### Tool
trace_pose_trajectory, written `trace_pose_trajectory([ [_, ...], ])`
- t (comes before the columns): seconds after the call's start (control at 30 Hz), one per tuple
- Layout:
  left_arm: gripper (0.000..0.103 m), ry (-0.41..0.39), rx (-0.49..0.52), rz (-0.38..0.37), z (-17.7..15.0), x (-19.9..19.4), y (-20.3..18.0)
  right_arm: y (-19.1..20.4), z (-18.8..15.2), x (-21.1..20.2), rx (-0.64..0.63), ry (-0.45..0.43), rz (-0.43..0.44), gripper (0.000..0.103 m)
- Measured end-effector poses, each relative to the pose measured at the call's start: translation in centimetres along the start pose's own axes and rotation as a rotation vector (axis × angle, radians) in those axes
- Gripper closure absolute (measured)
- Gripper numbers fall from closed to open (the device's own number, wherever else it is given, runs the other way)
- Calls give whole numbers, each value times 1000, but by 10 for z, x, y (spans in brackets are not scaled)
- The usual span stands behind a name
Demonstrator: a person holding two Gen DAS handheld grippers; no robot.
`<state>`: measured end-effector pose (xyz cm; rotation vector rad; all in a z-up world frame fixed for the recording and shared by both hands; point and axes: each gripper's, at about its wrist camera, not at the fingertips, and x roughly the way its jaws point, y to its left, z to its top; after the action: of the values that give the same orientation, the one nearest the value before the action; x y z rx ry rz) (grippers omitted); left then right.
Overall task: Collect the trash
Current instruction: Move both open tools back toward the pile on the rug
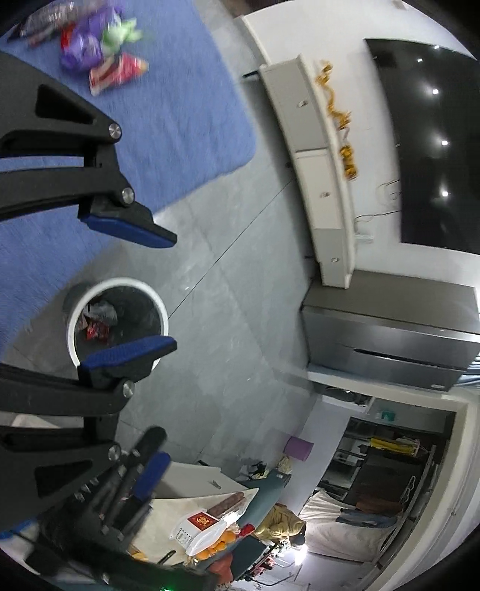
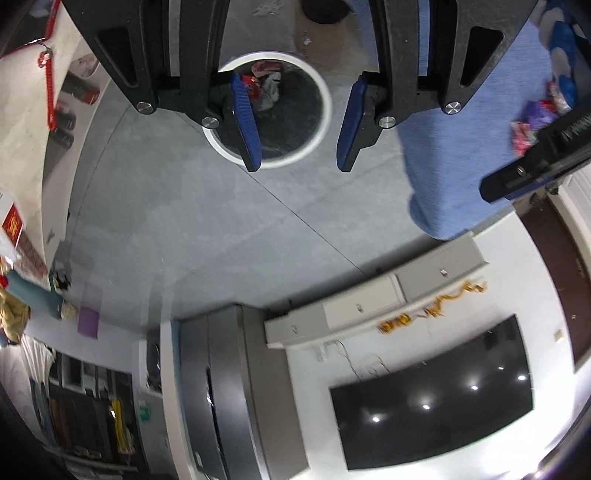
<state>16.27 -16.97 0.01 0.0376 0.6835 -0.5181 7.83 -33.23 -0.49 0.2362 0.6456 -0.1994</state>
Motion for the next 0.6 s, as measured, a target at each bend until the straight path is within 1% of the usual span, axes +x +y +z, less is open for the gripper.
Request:
trace_pose_trajectory([
  [0.17,55,-56,-20,26,-12,-59,28,38,7,-41,-62,-60,43,63],
  [0.33,55,-100,-49,74,-26,-104,65,82,12,-75,-143,-109,91,63],
  [0.47,55,-131,-83,128,-42,-136,101,117,10,-94,-209,-133,125,63],
  [0.6,55,-141,-108,183,-60,-159,141,149,5,-103,-268,-138,156,61],
])
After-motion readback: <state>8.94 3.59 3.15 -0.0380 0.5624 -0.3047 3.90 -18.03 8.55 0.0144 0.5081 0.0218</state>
